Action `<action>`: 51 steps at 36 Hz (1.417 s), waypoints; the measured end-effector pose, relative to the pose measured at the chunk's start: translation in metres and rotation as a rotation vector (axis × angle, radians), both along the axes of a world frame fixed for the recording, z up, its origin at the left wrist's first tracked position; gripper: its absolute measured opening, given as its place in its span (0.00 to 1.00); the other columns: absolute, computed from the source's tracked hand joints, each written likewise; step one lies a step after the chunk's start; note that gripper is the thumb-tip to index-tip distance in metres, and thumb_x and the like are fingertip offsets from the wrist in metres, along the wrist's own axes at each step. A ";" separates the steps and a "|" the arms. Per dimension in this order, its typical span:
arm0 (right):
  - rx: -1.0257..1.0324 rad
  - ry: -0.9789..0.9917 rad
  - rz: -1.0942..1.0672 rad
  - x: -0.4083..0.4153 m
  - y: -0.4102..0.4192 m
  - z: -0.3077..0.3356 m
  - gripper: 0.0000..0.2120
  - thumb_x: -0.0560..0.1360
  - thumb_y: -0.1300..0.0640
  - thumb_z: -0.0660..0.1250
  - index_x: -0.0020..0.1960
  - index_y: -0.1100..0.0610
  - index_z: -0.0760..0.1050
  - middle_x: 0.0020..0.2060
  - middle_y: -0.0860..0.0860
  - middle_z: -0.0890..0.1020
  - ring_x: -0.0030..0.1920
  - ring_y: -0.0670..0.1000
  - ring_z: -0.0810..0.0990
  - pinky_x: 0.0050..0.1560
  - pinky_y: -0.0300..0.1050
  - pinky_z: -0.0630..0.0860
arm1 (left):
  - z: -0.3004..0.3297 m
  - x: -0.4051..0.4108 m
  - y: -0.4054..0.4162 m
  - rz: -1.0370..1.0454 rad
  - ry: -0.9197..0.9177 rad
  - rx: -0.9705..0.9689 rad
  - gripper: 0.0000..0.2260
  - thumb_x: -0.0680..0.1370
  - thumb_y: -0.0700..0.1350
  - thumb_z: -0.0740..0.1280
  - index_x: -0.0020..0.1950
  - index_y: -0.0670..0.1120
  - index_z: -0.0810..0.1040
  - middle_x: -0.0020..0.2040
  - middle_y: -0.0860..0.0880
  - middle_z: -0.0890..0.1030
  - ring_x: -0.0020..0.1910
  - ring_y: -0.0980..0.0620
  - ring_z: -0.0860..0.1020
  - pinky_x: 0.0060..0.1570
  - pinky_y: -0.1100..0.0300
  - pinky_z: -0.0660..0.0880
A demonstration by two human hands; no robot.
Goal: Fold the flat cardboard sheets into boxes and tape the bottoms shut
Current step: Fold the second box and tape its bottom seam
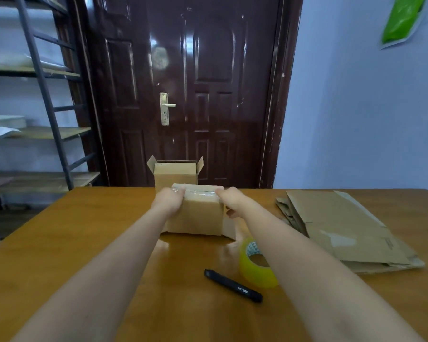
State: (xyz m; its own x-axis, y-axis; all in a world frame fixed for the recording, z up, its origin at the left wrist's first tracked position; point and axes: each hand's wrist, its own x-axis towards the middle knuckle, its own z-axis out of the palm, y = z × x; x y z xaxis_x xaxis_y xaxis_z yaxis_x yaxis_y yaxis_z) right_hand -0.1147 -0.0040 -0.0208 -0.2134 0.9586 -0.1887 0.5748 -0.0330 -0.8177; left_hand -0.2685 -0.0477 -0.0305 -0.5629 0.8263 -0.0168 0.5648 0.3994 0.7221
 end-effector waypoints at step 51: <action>0.330 0.476 -0.237 0.077 0.038 -0.004 0.25 0.77 0.66 0.63 0.72 0.56 0.63 0.64 0.54 0.73 0.62 0.54 0.73 0.60 0.49 0.73 | 0.000 0.056 0.023 -0.221 -0.178 0.478 0.11 0.75 0.39 0.68 0.56 0.43 0.75 0.53 0.48 0.76 0.48 0.50 0.74 0.45 0.58 0.70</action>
